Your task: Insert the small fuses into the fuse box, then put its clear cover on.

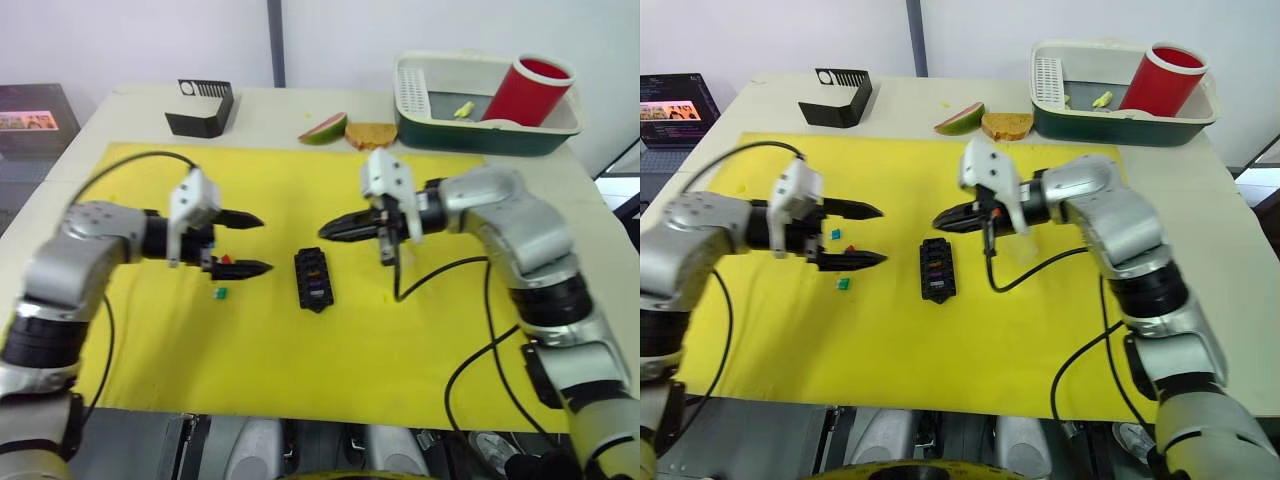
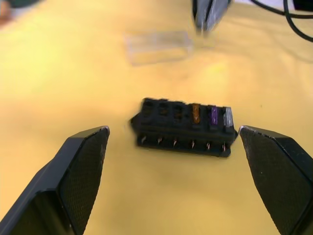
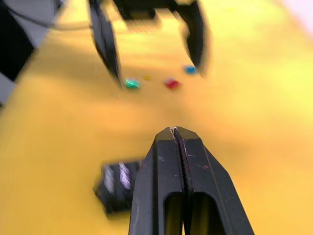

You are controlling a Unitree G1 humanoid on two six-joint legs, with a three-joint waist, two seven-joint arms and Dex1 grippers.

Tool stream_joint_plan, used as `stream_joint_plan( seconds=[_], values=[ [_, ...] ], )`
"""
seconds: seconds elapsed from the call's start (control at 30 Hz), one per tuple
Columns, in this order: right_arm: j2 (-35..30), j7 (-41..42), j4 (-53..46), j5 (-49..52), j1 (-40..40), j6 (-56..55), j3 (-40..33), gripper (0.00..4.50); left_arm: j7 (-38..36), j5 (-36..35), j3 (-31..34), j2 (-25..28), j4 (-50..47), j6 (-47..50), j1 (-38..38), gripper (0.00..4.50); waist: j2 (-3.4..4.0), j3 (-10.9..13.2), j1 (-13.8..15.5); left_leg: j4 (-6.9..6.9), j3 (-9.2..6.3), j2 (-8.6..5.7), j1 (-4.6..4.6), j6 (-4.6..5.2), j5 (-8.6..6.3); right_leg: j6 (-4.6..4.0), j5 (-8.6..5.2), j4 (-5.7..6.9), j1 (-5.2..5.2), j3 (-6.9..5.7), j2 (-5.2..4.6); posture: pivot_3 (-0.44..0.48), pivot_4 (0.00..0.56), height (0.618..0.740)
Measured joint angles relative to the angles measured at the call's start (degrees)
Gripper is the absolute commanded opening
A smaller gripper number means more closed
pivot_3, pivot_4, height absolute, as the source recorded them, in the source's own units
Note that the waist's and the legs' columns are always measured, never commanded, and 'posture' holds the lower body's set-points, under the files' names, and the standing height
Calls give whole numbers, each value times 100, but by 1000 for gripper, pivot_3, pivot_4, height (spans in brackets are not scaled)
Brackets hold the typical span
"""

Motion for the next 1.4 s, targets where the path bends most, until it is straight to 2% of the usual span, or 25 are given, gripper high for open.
stream_joint_plan(
  seconds=[0.07,0.17,0.3,0.43,0.53,0.77,0.87,1.03,1.23,1.4],
  values=[
    [-561,78,25,-45,313,-139,-246,896,-147,-115,405,461,66,143,271,4500,1,1,15,0,0,0,-1,2,-1,0,0,-2,1,-1,-1,0,150,740],
    [-1136,241,72,-39,754,-383,-491,2365,-422,-138,824,1011,347,56,765,4500,0,1,5,-1,2,0,-2,6,-3,0,-1,-2,-1,0,-1,0,150,740],
    [-2030,407,585,-75,1437,-726,-1066,4458,-728,227,1408,1692,1471,-431,1496,4500,6,4,-2,-4,5,1,0,8,-4,-1,-1,-1,-5,0,-2,0,150,740],
    [-2412,494,873,-172,2008,-1174,-1348,4458,-915,456,1771,1941,2483,-955,1695,4500,7,5,-6,-5,7,3,0,7,-5,-1,-1,-1,-7,1,-5,0,150,740],
    [-2503,478,1127,-236,2306,-1405,-1485,4458,-962,624,1811,1975,3077,-1279,1769,4500,8,5,-4,-5,8,3,-2,7,-5,-1,-1,0,-11,2,-8,0,150,740],
    [-2522,399,1294,-247,2463,-1549,-1657,4458,-1049,747,1710,1906,3408,-1536,1660,4500,10,5,1,-6,6,3,-4,3,-7,-3,-2,0,-14,3,-17,0,150,740],
    [-2351,341,1023,-13,2134,-1217,-1630,4458,-1094,736,1360,1639,3391,-1430,1200,4500,15,6,0,-6,6,3,-5,3,-7,-4,-1,3,-16,3,-19,0,150,740],
    [-1516,118,-2,704,1150,-303,-1248,4458,-1300,684,581,848,3943,-722,-203,4500,13,4,-6,-4,8,2,-11,2,-4,-1,1,10,-23,2,-13,0,150,740],
    [-674,-243,-692,1091,540,252,-598,4458,-1452,1001,-148,40,5518,-216,-1295,4500,1,1,14,5,17,-1,-15,6,-4,3,2,10,-21,0,-2,0,150,740],
    [-543,-458,-870,1176,451,475,-471,4458,-1511,1326,-303,-370,6545,-220,-1888,4500,-13,-1,48,9,18,-3,-18,10,-5,13,7,4,-17,0,0,0,150,740]
  ],
)
